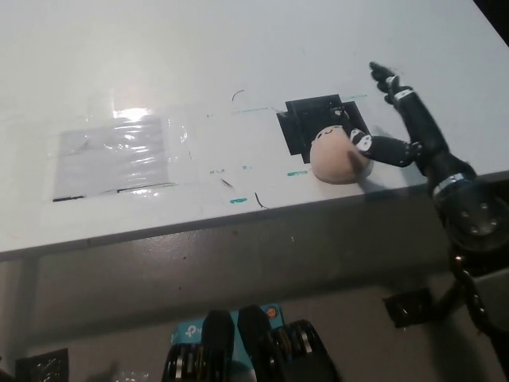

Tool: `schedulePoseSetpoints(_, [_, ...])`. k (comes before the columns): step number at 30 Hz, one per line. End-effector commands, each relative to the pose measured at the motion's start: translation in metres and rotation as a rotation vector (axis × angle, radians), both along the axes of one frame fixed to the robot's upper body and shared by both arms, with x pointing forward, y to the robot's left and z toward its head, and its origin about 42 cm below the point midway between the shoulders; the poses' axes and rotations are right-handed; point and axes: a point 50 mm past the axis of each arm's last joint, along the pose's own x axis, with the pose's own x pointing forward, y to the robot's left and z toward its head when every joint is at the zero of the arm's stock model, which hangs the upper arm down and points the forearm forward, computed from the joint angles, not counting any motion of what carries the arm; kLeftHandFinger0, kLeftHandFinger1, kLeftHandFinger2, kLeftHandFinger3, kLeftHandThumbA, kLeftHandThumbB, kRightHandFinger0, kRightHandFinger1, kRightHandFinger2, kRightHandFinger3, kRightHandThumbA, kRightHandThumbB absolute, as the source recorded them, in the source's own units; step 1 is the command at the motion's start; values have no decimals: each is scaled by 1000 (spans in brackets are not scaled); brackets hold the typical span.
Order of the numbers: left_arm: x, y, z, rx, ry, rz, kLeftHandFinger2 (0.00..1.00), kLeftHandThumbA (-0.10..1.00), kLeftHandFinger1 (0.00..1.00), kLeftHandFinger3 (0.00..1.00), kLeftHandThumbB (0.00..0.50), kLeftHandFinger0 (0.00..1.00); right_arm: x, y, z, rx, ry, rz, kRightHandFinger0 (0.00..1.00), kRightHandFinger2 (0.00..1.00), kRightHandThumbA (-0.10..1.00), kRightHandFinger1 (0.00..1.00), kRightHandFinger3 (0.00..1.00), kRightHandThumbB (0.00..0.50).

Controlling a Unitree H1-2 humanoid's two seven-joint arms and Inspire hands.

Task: The robot uses its right hand to grab and squeeze a pink dumpling toy kept on the black mask on the desk

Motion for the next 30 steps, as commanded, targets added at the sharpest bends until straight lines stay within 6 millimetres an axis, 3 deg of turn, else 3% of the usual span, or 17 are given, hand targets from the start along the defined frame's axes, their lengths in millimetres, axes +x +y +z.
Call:
schedulePoseSetpoints(1, [9,10,22,22,-66,-16,72,830,5,74,500,0,14,15,29,-116,-126,-23,1000,1000,744,1000,1000,500])
schedulePoseSetpoints(4, [9,12,23,33,-67,-23,112,854,29,89,500,0,18,21,18,-139,-96,-33,1000,1000,782,1000,1000,500])
schedulePoseSetpoints(5, [8,12,23,28,-64,-21,116,852,24,94,500,0,21,26,7,-131,-76,-34,1000,1000,778,1000,1000,500])
schedulePoseSetpoints(15, [19,13,27,33,-86,-46,85,865,0,111,500,0,45,36,-23,-189,-72,-54,1000,1000,736,1000,1000,500])
schedulePoseSetpoints(26, [21,15,33,62,-102,-72,98,958,4,115,500,0,43,45,-65,-169,21,-32,1000,1000,671,1000,1000,500])
schedulePoseSetpoints(30, [23,13,37,72,-105,-79,121,1000,25,127,500,0,49,46,-64,-132,-34,8,1000,1000,550,1000,1000,374])
